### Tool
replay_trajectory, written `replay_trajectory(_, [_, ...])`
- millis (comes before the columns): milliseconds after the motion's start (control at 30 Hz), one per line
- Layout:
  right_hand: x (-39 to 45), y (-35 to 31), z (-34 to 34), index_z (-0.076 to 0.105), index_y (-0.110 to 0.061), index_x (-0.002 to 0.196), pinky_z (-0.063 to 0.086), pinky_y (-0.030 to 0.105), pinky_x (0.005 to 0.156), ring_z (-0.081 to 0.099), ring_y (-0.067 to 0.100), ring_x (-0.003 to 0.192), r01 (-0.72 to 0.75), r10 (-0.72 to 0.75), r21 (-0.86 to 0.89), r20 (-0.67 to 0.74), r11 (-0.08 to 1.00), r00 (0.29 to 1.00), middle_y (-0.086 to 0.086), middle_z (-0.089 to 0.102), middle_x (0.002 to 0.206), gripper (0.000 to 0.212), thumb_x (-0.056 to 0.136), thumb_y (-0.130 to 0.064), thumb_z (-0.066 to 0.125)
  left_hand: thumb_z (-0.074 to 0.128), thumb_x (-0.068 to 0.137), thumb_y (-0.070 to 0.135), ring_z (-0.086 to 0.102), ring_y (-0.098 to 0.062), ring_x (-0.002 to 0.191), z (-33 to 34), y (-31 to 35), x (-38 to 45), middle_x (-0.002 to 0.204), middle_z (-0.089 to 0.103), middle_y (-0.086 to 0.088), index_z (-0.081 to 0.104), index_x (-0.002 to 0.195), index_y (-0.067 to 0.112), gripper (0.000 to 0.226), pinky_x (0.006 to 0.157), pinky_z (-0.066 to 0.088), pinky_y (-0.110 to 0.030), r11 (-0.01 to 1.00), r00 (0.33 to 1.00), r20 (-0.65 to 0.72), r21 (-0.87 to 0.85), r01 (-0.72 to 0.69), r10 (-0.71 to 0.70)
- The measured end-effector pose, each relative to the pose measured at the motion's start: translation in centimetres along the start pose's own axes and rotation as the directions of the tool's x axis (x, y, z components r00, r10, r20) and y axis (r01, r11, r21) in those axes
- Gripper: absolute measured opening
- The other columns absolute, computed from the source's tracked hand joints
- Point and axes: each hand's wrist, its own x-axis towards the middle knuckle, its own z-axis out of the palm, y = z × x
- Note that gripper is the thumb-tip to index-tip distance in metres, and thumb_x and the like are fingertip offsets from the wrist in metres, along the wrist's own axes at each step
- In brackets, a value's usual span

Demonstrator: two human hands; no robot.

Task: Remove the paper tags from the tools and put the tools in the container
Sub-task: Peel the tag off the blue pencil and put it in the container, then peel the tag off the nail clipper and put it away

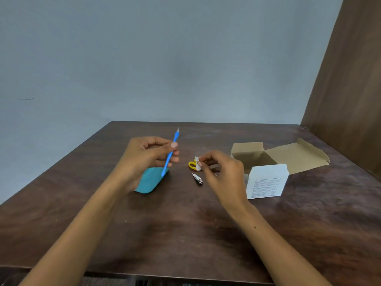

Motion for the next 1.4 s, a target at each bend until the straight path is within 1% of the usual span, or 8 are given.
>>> replay_trajectory(200, [-0.3,0.5,0.7,0.068,-0.015,0.078,0.052,0.015,0.061,0.064,0.005,0.072,0.065,-0.059,-0.084,0.071,0.994,0.996,-0.005,0.072,0.081,0.01,0.079,-0.006,0.074,0.075,0.076,0.009,0.072,-0.016,0.06,-3.7,1.3,1.8,0.074,0.074,-0.012,0.07,0.084,0.0,0.012,0.054,0.058,-0.021,0.964,0.997,-0.057,0.255,0.069,-0.057])
replay_trajectory(500, [-0.3,0.9,0.7,0.068,-0.015,0.074,0.04,0.0,0.061,0.061,0.003,0.066,0.054,-0.041,-0.135,0.097,0.989,0.994,-0.005,0.071,0.077,0.013,0.076,-0.005,0.076,0.077,0.076,0.009,0.069,-0.009,0.052,-4.4,-1.5,4.1,0.064,0.072,-0.007,0.071,0.072,0.004,0.009,0.05,0.054,-0.015,0.723,0.997,-0.072,0.689,0.054,-0.006])
replay_trajectory(600, [-0.3,1.1,0.6,0.067,-0.017,0.074,0.047,0.007,0.06,0.062,0.005,0.066,0.01,-0.001,-0.108,0.084,0.994,0.996,-0.007,0.071,0.076,0.014,0.077,-0.006,0.074,0.075,0.077,0.011,0.067,-0.004,0.051,-3.8,-2.5,4.1,0.064,0.072,-0.005,0.072,0.074,0.006,0.007,0.051,0.052,-0.012,0.646,0.997,-0.064,0.763,0.028,0.033])
replay_trajectory(700, [-0.2,1.2,0.4,0.067,-0.018,0.074,0.052,0.02,0.06,0.063,0.005,0.067,-0.013,0.02,-0.102,0.062,0.995,0.998,-0.008,0.07,0.076,0.014,0.078,-0.006,0.074,0.073,0.079,0.013,0.067,-0.008,0.059,-3.4,-2.8,4.1,0.069,0.073,-0.008,0.072,0.078,0.007,0.006,0.063,0.055,-0.023,0.591,0.995,-0.07,0.806,0.012,0.075])
replay_trajectory(900, [0.0,1.1,0.1,0.068,-0.018,0.076,0.052,0.018,0.058,0.063,0.004,0.067,-0.059,0.059,-0.119,-0.004,0.991,0.998,-0.01,0.07,0.076,0.013,0.079,-0.008,0.074,0.063,0.088,0.018,0.061,-0.017,0.072,-1.7,-2.9,2.9,0.081,0.069,-0.004,0.072,0.087,0.008,0.013,0.07,0.048,-0.03,0.531,0.908,-0.137,0.841,-0.104,0.397])
replay_trajectory(1067, [0.2,1.2,-0.2,0.068,-0.017,0.089,0.055,0.031,0.065,0.064,0.012,0.075,-0.063,0.059,-0.129,-0.034,0.99,0.998,-0.005,0.07,0.085,0.016,0.083,-0.003,0.066,0.065,0.082,0.007,0.056,-0.018,0.069,2.1,-3.9,1.8,0.081,0.065,-0.004,0.07,0.083,0.009,0.006,0.066,0.043,-0.03,0.493,0.849,0.075,0.786,-0.374,0.524])
replay_trajectory(1233, [0.4,1.7,-0.1,0.073,-0.016,0.091,0.054,0.035,0.065,0.064,0.015,0.073,-0.048,0.044,-0.166,-0.032,0.985,0.999,0.002,0.066,0.088,0.022,0.083,0.001,0.063,0.053,0.078,-0.006,0.059,-0.029,0.075,4.2,-6.3,2.3,0.08,0.063,-0.01,0.071,0.091,0.008,0.026,0.064,0.046,-0.04,0.421,0.866,0.328,0.772,-0.476,0.378])
replay_trajectory(1400, [0.4,1.6,-0.2,0.073,-0.015,0.084,0.05,0.025,0.064,0.06,0.011,0.07,-0.056,0.055,-0.181,-0.008,0.982,0.998,0.002,0.065,0.086,0.021,0.079,0.004,0.064,0.047,0.079,-0.005,0.06,-0.031,0.099,4.8,-7.8,3.0,0.107,0.068,-0.008,0.06,0.12,0.022,0.051,0.077,0.05,-0.044,0.288,0.887,0.422,0.84,-0.461,0.189])
